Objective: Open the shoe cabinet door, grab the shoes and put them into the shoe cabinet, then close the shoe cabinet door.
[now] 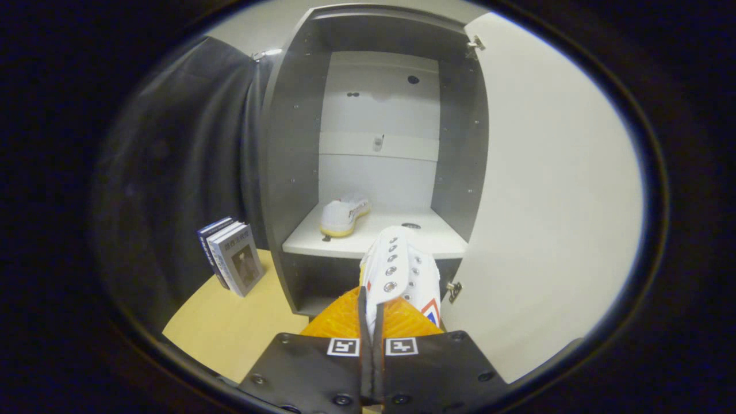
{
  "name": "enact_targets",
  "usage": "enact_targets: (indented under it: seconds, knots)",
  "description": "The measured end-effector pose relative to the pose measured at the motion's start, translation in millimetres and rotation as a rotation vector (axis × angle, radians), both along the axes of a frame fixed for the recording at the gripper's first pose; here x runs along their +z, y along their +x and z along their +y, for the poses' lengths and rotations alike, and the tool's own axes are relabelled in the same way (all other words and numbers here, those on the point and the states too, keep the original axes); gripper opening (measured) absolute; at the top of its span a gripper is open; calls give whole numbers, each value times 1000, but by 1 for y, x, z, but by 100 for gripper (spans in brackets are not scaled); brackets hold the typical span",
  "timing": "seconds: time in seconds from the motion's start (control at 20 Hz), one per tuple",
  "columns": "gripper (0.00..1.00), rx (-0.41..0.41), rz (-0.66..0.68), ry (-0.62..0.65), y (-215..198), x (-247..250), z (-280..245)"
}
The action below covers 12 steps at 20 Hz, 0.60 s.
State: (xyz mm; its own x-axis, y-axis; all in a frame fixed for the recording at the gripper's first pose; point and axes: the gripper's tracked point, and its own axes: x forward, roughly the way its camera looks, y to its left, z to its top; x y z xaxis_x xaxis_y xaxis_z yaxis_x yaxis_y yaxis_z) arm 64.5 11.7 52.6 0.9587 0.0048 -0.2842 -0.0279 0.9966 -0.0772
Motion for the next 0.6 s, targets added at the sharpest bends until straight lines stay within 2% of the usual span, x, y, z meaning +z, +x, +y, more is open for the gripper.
enact_targets:
  seconds: [0.3, 0.6]
  knots:
    - [2, 36, -21, -14, 88, 27, -14]
    - [2, 38, 24, -9, 190, 17, -41]
